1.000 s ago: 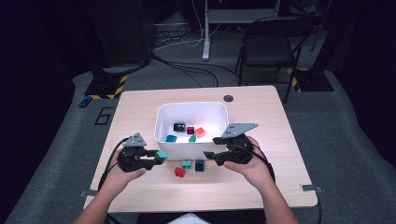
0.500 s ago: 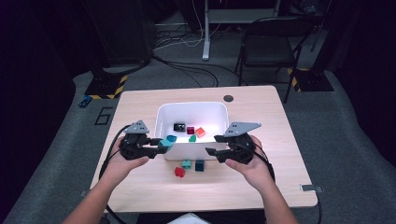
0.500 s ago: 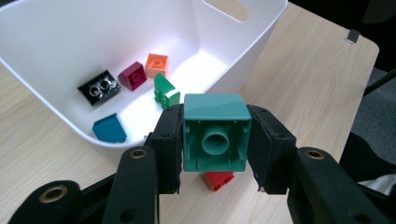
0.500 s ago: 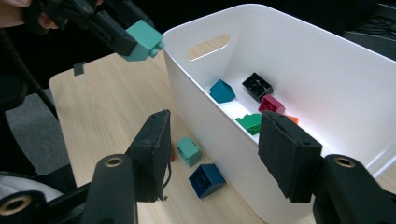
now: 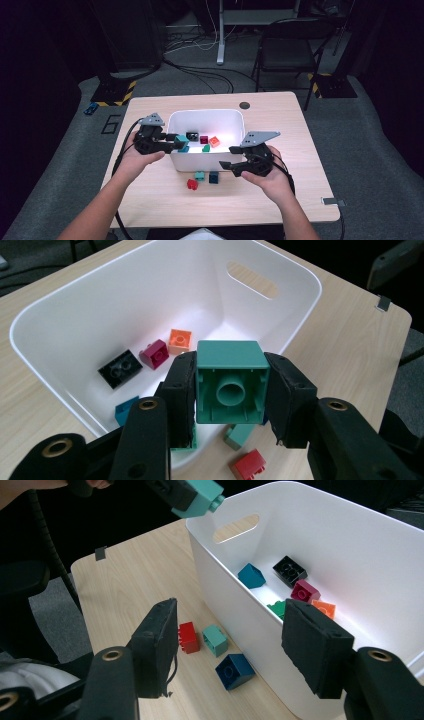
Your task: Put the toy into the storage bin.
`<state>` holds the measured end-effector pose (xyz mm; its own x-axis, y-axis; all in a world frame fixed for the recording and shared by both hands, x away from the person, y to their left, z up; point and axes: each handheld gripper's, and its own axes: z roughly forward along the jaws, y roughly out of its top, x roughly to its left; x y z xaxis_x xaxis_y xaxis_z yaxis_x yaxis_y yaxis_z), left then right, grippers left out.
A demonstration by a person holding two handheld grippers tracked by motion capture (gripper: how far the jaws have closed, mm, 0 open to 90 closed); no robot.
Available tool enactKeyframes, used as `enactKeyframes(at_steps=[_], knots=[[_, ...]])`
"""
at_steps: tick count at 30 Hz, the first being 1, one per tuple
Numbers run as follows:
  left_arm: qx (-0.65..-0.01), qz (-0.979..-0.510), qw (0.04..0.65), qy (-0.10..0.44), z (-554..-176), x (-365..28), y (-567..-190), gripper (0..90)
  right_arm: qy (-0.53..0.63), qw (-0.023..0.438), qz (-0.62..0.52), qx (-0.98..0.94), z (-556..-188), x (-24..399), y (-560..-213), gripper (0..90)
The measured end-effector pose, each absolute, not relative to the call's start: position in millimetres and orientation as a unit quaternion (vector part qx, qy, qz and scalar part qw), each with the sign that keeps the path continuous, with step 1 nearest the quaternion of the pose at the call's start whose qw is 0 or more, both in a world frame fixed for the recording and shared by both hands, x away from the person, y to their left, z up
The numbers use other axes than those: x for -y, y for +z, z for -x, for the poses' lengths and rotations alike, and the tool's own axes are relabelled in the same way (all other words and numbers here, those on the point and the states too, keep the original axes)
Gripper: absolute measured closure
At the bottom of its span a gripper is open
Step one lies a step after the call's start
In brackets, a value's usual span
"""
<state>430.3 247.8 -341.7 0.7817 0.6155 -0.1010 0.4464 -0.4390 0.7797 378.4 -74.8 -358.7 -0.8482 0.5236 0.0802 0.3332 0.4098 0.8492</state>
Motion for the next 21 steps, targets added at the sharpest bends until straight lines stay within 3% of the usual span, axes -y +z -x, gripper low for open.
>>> enactKeyframes(at_steps=[21], knots=[[-0.307, -0.845, 0.429, 0.092, -490, -206, -342, 58.4, 0.482, 0.113, -0.273, -0.825, -383, 90, -355, 35.8]])
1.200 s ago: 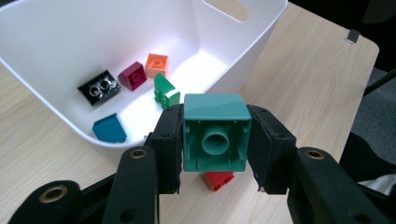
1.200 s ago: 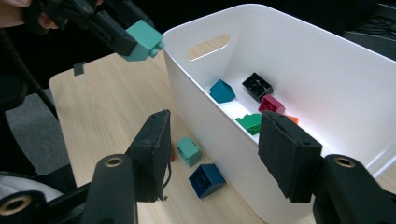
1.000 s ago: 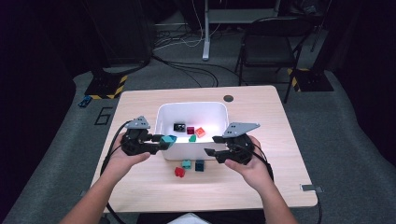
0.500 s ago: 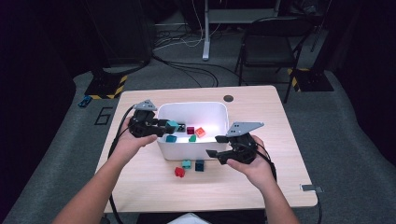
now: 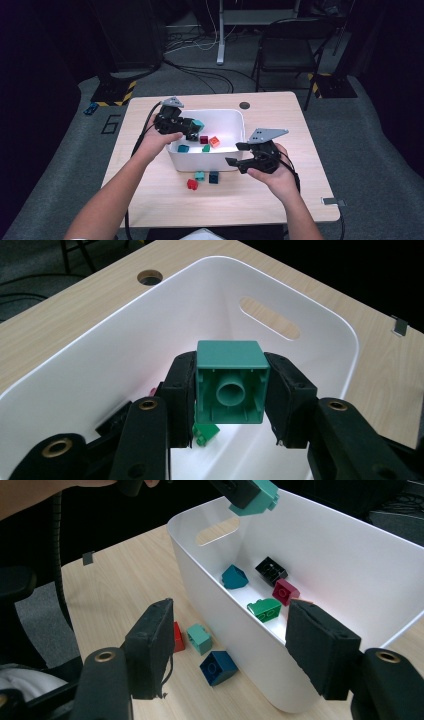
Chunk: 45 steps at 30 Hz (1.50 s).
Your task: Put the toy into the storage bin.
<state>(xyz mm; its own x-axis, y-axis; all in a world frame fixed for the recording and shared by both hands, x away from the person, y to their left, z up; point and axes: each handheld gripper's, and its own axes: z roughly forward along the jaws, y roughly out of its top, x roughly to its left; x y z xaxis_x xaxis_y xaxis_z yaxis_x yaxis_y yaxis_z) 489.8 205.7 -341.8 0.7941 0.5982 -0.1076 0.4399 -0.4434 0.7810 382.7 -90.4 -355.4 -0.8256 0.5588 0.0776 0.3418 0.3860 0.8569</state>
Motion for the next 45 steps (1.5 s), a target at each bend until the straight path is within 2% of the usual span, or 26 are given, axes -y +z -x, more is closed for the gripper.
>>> enactKeyframes(at_steps=[18, 35, 45], knots=[[-0.304, -0.852, 0.419, 0.07, -532, -166, -364, 58.3, 0.493, 0.12, -0.288, -0.812, -386, 104, -353, 34.6], [-0.305, -0.868, 0.385, 0.072, -559, -151, -394, 57.8, 0.491, 0.121, -0.291, -0.812, -387, 106, -353, 34.7], [-0.312, -0.864, 0.387, 0.079, -556, -154, -389, 50.7, 0.492, 0.122, -0.293, -0.811, -387, 107, -353, 34.9]])
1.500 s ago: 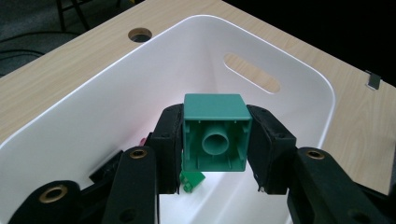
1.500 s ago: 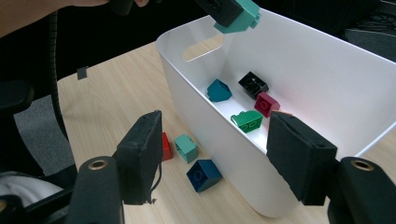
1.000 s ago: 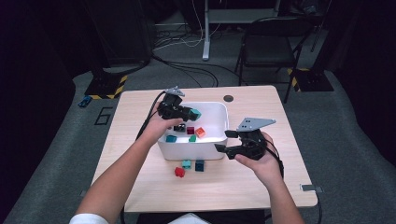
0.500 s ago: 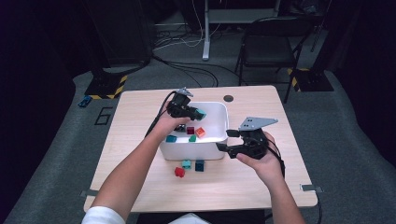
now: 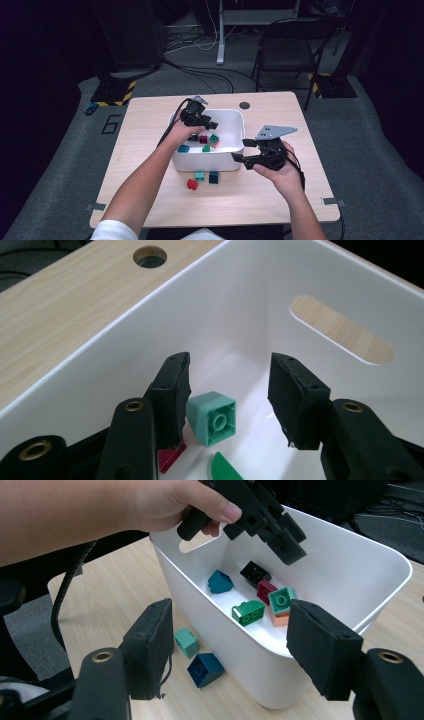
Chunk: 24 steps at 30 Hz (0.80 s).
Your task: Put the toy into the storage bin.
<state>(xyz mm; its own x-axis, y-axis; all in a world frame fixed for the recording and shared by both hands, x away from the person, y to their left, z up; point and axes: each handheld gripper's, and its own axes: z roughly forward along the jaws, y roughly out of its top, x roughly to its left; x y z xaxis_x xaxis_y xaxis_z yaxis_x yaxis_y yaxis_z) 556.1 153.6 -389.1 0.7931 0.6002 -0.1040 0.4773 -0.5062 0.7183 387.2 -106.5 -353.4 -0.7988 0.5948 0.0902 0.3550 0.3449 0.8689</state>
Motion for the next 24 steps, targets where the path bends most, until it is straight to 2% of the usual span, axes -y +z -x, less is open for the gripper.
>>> enactKeyframes(at_steps=[8, 19, 24], knots=[[-0.306, -0.853, 0.411, 0.102, -536, -175, -359, 47.6, 0.492, 0.123, -0.295, -0.809, -387, 107, -354, 35.0], [-0.277, -0.834, 0.465, 0.104, -489, -206, -323, 42.7, 0.49, 0.123, -0.296, -0.811, -388, 106, -355, 35.0], [-0.28, -0.833, 0.465, 0.105, -470, -213, -317, 42.8, 0.49, 0.123, -0.297, -0.81, -388, 107, -355, 35.0]])
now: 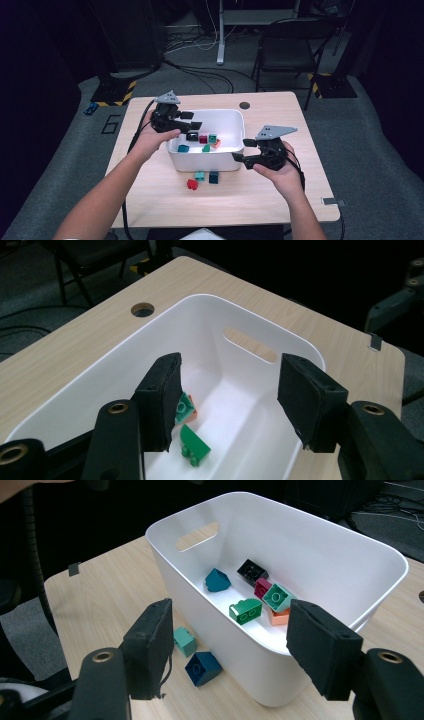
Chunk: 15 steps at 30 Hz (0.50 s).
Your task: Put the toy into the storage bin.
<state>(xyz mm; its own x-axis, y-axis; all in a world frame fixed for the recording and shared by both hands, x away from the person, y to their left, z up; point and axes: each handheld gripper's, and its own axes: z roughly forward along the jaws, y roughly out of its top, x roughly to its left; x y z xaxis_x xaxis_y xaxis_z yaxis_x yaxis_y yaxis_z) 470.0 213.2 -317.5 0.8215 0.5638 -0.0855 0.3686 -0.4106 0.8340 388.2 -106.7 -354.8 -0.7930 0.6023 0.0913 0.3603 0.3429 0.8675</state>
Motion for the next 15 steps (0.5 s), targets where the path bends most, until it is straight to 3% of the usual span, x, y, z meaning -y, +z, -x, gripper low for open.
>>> enactKeyframes(at_steps=[15], knots=[[-0.259, -0.84, 0.463, 0.109, -418, -241, -326, 41.0, 0.487, 0.122, -0.296, -0.813, -388, 104, -356, 35.2]])
